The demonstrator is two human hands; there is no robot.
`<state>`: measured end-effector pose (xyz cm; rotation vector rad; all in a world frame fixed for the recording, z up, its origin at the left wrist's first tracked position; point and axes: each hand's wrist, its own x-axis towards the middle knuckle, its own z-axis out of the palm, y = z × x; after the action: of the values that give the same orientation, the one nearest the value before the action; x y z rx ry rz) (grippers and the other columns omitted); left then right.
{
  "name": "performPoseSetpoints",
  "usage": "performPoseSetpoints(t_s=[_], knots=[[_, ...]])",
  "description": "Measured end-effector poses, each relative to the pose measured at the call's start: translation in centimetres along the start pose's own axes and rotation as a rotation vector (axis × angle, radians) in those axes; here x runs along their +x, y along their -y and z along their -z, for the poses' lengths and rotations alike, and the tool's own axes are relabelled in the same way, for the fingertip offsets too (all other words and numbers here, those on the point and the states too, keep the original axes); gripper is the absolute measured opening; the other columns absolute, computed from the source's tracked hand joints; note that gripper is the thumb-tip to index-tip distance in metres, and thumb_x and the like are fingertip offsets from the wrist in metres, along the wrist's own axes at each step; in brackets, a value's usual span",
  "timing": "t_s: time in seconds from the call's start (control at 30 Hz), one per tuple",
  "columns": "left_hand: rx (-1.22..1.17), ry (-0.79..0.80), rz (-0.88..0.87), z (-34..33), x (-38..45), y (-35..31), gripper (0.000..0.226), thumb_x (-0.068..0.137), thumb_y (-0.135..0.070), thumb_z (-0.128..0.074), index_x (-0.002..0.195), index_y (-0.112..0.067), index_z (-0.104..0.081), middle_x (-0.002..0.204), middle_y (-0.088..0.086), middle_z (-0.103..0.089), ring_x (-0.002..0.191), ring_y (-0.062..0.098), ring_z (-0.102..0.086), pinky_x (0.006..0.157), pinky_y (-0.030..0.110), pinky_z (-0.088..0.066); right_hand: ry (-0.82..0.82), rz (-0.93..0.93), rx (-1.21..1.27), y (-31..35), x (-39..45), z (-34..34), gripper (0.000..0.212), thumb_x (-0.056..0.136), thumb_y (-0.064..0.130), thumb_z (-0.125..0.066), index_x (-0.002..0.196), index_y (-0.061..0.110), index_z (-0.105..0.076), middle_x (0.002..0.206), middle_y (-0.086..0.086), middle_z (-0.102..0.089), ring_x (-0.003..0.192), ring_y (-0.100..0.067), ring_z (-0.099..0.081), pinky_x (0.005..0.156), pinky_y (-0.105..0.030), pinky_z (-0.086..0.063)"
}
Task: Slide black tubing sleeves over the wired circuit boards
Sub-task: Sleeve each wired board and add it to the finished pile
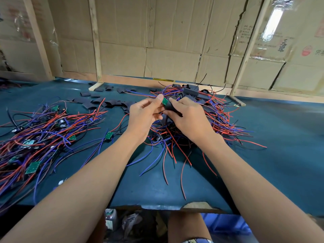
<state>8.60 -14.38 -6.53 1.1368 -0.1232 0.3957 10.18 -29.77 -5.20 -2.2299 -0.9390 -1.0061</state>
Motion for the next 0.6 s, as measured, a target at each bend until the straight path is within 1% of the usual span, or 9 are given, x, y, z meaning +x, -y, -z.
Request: performPoseSetpoints(t_s=[0.07, 0.13, 0.2, 0.27, 0.3, 0.4, 0.47, 0.53, 0.6], knots=[[-0.032, 0.056, -0.01, -0.1, -0.1, -0.1, 0.019, 0.093, -0.016, -0.071, 0.075, -0.01, -0.074, 0.081, 0.015, -0.066, 0.073, 0.022, -0.063, 0.056, 0.027, -0.049, -0.025, -0.043, 0.051, 0.0, 0.0, 0.1, 0.04, 0.092, 0.019, -0.073, 0.125, -0.004, -0.067, 0.093, -0.023, -0.067, 0.087, -0.037, -0.063, 0.076, -0.043, -0.048], [-0.048, 0.101, -0.026, -0.2, -0.2, -0.3, 0.012, 0.093, -0.008, -0.067, 0.084, -0.007, -0.074, 0.079, 0.013, -0.069, 0.072, 0.02, -0.064, 0.057, 0.027, -0.049, -0.039, -0.076, 0.108, 0.1, -0.1, 0.2, 0.029, 0.094, 0.021, -0.071, 0.114, -0.001, -0.074, 0.084, -0.02, -0.067, 0.079, -0.033, -0.062, 0.073, -0.043, -0.045], [-0.043, 0.117, -0.018, -0.2, -0.3, -0.5, 0.007, 0.092, -0.002, -0.065, 0.088, -0.005, -0.07, 0.073, 0.01, -0.069, 0.07, 0.019, -0.063, 0.056, 0.026, -0.046, 0.012, -0.127, 0.195, 0.1, 0.0, 0.3, 0.016, 0.097, 0.026, -0.067, 0.091, 0.014, -0.076, 0.074, -0.013, -0.064, 0.072, -0.025, -0.059, 0.069, -0.039, -0.043], [-0.093, 0.126, 0.058, -0.4, -0.3, -0.8, 0.01, 0.092, -0.002, -0.064, 0.083, -0.007, -0.065, 0.071, 0.008, -0.067, 0.069, 0.017, -0.06, 0.057, 0.026, -0.04, 0.095, -0.24, 0.408, 0.2, 0.1, 0.5, 0.023, 0.098, 0.028, -0.065, 0.076, 0.026, -0.07, 0.068, -0.007, -0.066, 0.064, -0.015, -0.059, 0.064, -0.031, -0.046], [-0.132, 0.13, 0.108, -0.5, -0.3, -1.0, 0.012, 0.092, -0.003, -0.064, 0.081, -0.009, -0.061, 0.071, 0.006, -0.065, 0.067, 0.016, -0.058, 0.057, 0.026, -0.038, 0.117, -0.298, 0.566, 0.2, 0.3, 0.6, 0.025, 0.099, 0.027, -0.065, 0.074, 0.026, -0.071, 0.068, -0.005, -0.066, 0.062, -0.015, -0.06, 0.063, -0.03, -0.049], [-0.21, 0.158, 0.191, -0.3, -0.2, -1.4, 0.008, 0.093, -0.008, -0.061, 0.087, -0.011, -0.056, 0.072, 0.001, -0.055, 0.063, 0.011, -0.051, 0.056, 0.023, -0.034, 0.157, -0.424, 0.965, 0.2, 0.7, 1.1, 0.031, 0.101, 0.025, -0.063, 0.077, 0.008, -0.073, 0.07, -0.012, -0.062, 0.058, -0.025, -0.058, 0.064, -0.041, -0.057], [-0.229, 0.203, 0.196, -0.1, -0.2, -1.6, 0.008, 0.093, -0.007, -0.059, 0.1, -0.009, -0.057, 0.073, 0.001, -0.052, 0.066, 0.012, -0.046, 0.057, 0.023, -0.034, 0.205, -0.464, 1.114, 0.1, 0.9, 1.2, 0.033, 0.101, 0.024, -0.061, 0.077, 0.004, -0.073, 0.07, -0.013, -0.059, 0.058, -0.022, -0.052, 0.062, -0.041, -0.059], [-0.241, 0.275, 0.213, -0.1, -0.4, -1.9, 0.022, 0.094, -0.008, -0.057, 0.116, -0.009, -0.057, 0.078, 0.008, -0.054, 0.068, 0.017, -0.049, 0.055, 0.023, -0.036, 0.255, -0.496, 1.211, 0.1, 1.0, 1.3, 0.031, 0.101, 0.024, -0.061, 0.079, 0.006, -0.075, 0.069, -0.012, -0.058, 0.057, -0.021, -0.051, 0.059, -0.038, -0.059], [-0.196, 0.353, 0.205, -0.2, -0.6, -2.1, 0.021, 0.096, -0.01, -0.053, 0.116, -0.01, -0.059, 0.077, 0.014, -0.056, 0.063, 0.018, -0.05, 0.056, 0.024, -0.035, 0.284, -0.551, 1.277, 0.1, 1.2, 1.5, 0.032, 0.1, 0.025, -0.061, 0.081, 0.004, -0.074, 0.068, -0.012, -0.057, 0.056, -0.021, -0.052, 0.057, -0.037, -0.058]])
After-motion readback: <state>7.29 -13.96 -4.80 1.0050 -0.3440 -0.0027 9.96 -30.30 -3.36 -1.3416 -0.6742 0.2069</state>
